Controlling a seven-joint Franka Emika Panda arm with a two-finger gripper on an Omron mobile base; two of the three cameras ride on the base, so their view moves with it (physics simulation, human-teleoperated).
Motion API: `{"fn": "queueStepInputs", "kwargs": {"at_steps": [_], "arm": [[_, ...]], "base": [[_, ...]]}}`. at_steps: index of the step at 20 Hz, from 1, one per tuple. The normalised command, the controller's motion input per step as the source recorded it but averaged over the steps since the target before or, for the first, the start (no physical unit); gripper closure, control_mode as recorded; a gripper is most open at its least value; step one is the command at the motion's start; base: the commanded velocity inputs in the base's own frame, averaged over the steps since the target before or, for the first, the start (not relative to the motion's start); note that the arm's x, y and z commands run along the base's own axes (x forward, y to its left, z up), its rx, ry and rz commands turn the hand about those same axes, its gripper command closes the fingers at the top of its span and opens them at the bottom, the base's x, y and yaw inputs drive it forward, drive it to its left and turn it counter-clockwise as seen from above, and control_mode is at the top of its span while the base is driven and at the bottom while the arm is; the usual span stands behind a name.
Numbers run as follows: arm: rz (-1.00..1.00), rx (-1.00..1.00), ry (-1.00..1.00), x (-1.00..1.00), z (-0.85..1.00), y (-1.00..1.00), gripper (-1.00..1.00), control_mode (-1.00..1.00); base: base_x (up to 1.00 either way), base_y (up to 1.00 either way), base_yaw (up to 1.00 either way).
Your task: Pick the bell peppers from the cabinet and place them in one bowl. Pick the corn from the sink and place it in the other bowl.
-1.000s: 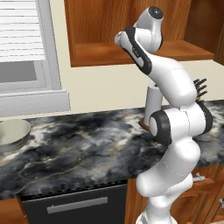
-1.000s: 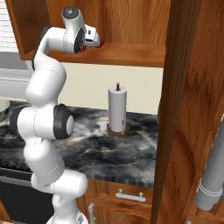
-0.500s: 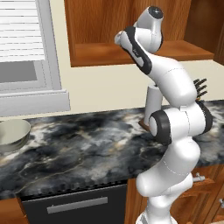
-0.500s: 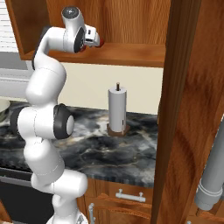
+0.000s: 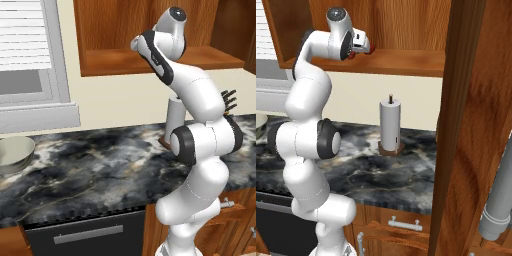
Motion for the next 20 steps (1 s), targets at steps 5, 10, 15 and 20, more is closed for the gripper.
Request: {"fn": "queueStepInputs", "kwargs": {"at_steps": [5, 10, 15, 20], "arm": [[0.00, 0.00, 0.00, 0.00, 0.00, 0.00, 1.00, -1.00], [0.00, 0.00, 0.00, -0.18, 0.00, 0.00, 1.00, -1.00], [0.00, 0.00, -0.04, -0.46, 0.00, 0.00, 1.00, -1.00], [0.00, 0.00, -0.08, -0.57, 0.00, 0.00, 1.00, -1.00]], "base": [[0.00, 0.00, 0.00], [0.00, 0.00, 0.00], [0.00, 0.00, 0.00], [0.00, 0.00, 0.00]]}}
